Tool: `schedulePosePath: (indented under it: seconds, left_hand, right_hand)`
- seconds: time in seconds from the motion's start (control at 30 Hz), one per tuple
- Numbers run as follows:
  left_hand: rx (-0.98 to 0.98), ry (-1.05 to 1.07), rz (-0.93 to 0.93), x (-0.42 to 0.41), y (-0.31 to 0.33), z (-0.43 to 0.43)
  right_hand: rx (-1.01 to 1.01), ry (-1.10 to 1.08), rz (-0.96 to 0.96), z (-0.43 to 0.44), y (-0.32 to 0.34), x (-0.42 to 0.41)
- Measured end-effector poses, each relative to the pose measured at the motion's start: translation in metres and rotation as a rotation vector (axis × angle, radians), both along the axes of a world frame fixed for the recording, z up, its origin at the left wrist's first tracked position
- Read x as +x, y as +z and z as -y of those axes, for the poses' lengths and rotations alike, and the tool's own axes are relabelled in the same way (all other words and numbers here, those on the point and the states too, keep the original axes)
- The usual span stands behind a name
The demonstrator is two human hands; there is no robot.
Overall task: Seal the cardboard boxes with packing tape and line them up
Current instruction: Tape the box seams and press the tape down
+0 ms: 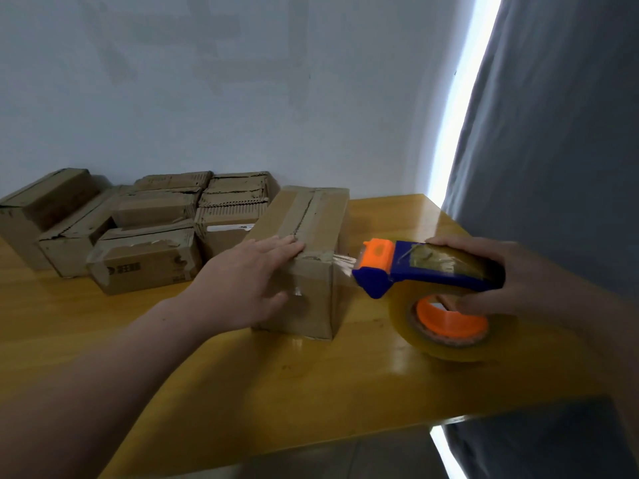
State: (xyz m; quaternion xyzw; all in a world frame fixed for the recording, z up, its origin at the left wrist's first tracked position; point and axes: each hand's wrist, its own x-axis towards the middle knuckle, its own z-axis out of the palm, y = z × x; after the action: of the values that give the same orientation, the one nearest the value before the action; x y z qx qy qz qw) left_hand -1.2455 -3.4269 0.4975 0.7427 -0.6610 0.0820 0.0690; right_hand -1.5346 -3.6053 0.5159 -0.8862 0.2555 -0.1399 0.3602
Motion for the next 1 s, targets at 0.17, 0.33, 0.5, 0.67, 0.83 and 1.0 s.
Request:
schedulePosePath:
  seconds: [0.17, 0.33, 0.5, 0.67, 0.83, 1.0]
  left_hand:
    - [-0.006, 0.034, 0.008, -0.005, 0.003, 0.0]
    - [0.033, 0.034, 0.033, -0.014, 0.007, 0.001]
    - [0.075, 0.056, 0.054, -0.019, 0.011, 0.005]
    - [0.079, 0.062, 0.058, -0.024, 0.015, 0.006]
    - [0.064, 0.048, 0.063, -0.025, 0.018, 0.005]
    - [0.046, 0.062, 0.077, -0.022, 0.016, 0.003]
  right_hand:
    - [-0.038, -0.01, -0.069, -0.009, -0.012, 0.009]
    - [-0.125, -0.02, -0.183, -0.018, 0.003, 0.032]
    - [-0.078, 0.021, -0.321, -0.018, 0.029, 0.049]
    - [0.103, 0.04, -0.363, -0.012, 0.042, 0.057]
    - [0.065, 0.123, -0.568, -0.018, 0.031, 0.072]
    - [-0.203, 0.073, -0.584, -0.028, 0.014, 0.082]
